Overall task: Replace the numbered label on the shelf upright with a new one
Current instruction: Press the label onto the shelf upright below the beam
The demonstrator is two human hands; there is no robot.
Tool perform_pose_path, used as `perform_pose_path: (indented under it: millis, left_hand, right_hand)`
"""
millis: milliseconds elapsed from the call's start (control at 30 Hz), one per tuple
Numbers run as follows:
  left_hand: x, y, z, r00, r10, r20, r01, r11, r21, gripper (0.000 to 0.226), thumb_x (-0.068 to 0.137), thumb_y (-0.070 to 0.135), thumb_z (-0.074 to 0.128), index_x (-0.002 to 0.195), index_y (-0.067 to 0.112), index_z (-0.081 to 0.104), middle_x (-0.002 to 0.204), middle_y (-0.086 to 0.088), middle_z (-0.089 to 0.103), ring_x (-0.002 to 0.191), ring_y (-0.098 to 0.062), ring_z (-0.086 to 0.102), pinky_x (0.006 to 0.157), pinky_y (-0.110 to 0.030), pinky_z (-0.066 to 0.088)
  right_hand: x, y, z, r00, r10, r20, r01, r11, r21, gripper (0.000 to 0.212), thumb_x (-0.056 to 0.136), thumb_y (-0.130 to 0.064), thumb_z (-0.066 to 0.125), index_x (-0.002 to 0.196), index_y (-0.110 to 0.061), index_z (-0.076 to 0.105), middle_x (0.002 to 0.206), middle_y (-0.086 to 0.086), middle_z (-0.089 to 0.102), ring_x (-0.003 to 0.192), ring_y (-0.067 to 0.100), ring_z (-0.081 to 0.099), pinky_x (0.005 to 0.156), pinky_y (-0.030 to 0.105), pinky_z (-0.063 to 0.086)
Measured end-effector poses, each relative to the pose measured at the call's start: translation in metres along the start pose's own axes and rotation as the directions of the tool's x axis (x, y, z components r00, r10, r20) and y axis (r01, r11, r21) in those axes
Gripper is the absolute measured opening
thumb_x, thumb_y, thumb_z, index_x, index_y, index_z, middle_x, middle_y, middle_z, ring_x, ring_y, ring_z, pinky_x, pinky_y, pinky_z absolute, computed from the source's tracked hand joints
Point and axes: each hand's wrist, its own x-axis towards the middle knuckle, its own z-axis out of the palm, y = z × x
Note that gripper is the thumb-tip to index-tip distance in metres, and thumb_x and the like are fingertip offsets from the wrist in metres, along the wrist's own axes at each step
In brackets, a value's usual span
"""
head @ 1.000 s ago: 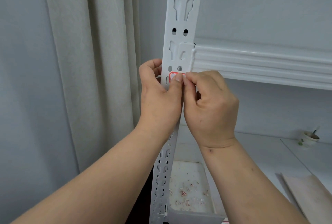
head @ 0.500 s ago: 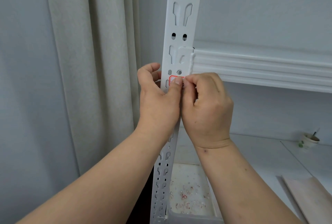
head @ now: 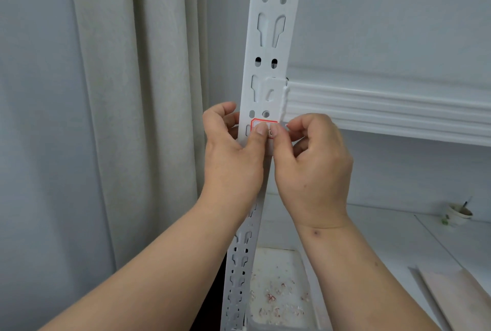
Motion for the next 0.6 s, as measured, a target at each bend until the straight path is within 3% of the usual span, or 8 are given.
perform_pose_path:
  millis: [133,233,333,400,467,600]
  left_hand:
    - [-0.005,-0.006,-0.004,0.998,0.057,0.001,-0.057,0.998,0.012,0.037,0.084,0.027,0.064,0.109,0.042,0.042,0.125,0.009,0.057,0.122,-0.01,0.055,0.102,-0.038,0.047]
    - [-0.012,-0.009,-0.005,0.988,0.145,-0.057,-0.138,0.984,0.109,0.036,0.088,0.017,0.067,0.103,0.041,0.045,0.119,0.009,0.058,0.117,-0.002,0.053,0.099,-0.02,0.043]
    - [-0.009,-0.014,-0.01,0.931,0.343,-0.125,-0.306,0.92,0.245,0.028,0.087,0.015,0.065,0.105,0.03,0.05,0.114,0.006,0.055,0.111,-0.009,0.054,0.097,-0.013,0.037]
    - [-0.006,-0.019,-0.014,0.877,0.47,-0.102,-0.417,0.848,0.329,0.026,0.086,0.008,0.065,0.108,0.019,0.057,0.111,0.005,0.055,0.107,-0.009,0.054,0.096,-0.01,0.035]
    - [-0.004,-0.023,-0.016,0.837,0.545,-0.051,-0.488,0.785,0.381,0.023,0.085,0.003,0.065,0.106,0.012,0.064,0.11,-0.001,0.059,0.106,-0.007,0.054,0.097,-0.013,0.037]
    - [-0.001,-0.027,-0.019,0.811,0.584,-0.021,-0.534,0.755,0.381,0.025,0.086,0.007,0.065,0.105,0.023,0.067,0.111,0.005,0.058,0.107,-0.008,0.057,0.096,-0.042,0.047]
  right_hand:
    - [-0.004,0.002,0.004,1.0,-0.009,0.024,0.009,1.0,-0.001,0.016,0.087,-0.024,0.062,0.08,-0.011,0.059,0.076,0.0,0.063,0.065,0.019,0.055,0.058,0.029,0.039]
    - [-0.009,0.004,0.005,0.999,-0.016,0.041,0.016,1.0,0.01,0.015,0.089,-0.022,0.06,0.08,-0.009,0.06,0.076,0.0,0.062,0.065,0.017,0.053,0.058,0.026,0.038]
    - [-0.01,0.005,0.004,0.999,-0.027,0.044,0.027,1.0,0.013,0.013,0.089,-0.019,0.06,0.081,-0.008,0.061,0.075,0.0,0.06,0.066,0.014,0.05,0.059,0.02,0.035]
    - [-0.009,0.005,0.004,0.998,-0.032,0.05,0.031,0.999,0.014,0.012,0.089,-0.017,0.059,0.082,-0.008,0.061,0.076,0.001,0.061,0.066,0.015,0.051,0.059,0.021,0.035]
    - [-0.008,0.005,0.004,0.998,-0.032,0.054,0.031,0.999,0.016,0.011,0.089,-0.016,0.059,0.084,-0.007,0.061,0.077,0.002,0.061,0.067,0.018,0.053,0.059,0.025,0.038]
    - [-0.007,0.004,0.004,0.999,-0.016,0.049,0.015,1.0,0.023,0.008,0.089,-0.016,0.057,0.086,-0.009,0.06,0.078,0.001,0.062,0.068,0.018,0.054,0.061,0.026,0.039]
